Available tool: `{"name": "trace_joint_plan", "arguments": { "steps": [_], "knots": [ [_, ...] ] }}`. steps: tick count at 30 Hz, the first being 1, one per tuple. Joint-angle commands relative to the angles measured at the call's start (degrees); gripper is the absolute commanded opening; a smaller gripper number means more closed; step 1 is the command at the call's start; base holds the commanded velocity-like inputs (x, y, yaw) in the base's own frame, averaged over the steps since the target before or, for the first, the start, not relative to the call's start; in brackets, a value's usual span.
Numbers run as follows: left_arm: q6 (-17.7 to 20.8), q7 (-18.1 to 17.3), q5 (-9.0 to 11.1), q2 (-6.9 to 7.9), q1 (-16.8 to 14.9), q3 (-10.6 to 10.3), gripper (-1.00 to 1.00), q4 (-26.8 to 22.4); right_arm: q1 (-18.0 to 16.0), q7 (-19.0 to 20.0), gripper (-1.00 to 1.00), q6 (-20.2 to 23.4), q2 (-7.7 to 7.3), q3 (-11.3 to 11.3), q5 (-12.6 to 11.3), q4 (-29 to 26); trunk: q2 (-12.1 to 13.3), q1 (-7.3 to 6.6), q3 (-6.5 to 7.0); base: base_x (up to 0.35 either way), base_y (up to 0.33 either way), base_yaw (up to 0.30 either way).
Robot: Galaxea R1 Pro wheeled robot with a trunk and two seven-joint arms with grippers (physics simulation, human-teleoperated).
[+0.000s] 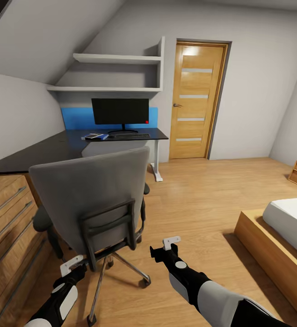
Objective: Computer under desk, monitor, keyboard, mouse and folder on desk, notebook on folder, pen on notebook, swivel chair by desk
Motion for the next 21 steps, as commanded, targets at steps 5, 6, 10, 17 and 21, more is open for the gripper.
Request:
{"name": "trace_joint_plan", "arguments": {
  "steps": [5, 6, 10, 17, 21],
  "knots": [
    [-0.25, 0.02, 0.6, 0.09, -0.03, -0.09, 1.0, 0.04, -0.04, -0.29, 1.0, -0.19, 0.0, 0.51, -0.39, -0.01, -0.02, -0.01, -0.05, -0.078, 0.219, 0.0],
    [-0.25, 0.02, 0.6, 0.1, -0.03, -0.09, 1.0, 0.04, -0.04, -0.29, 1.0, -0.19, 0.0, 0.51, -0.39, -0.02, -0.02, -0.01, -0.05, -0.121, 0.29, 0.0],
    [-0.25, 0.09, 0.6, 0.13, -0.03, -0.09, 1.0, 0.04, -0.05, -0.29, 1.0, -0.19, 0.0, 0.52, -0.39, -0.03, -0.02, -0.01, -0.05, -0.119, 0.29, 0.0],
    [-0.16, 0.64, 0.82, 0.78, -0.03, 0.6, 1.0, 0.05, -0.03, -0.29, 1.0, -0.77, 0.0, 0.48, -0.45, -0.03, -0.02, -0.01, -0.05, -0.021, 0.056, 0.0],
    [-0.16, 0.66, 0.85, 0.94, -0.03, 3.11, 1.0, 0.05, -0.04, -0.29, 1.0, -1.61, 0.0, 0.43, -0.47, -0.07, -0.02, -0.01, -0.05, -0.001, 0.003, 0.0]
  ]
}}
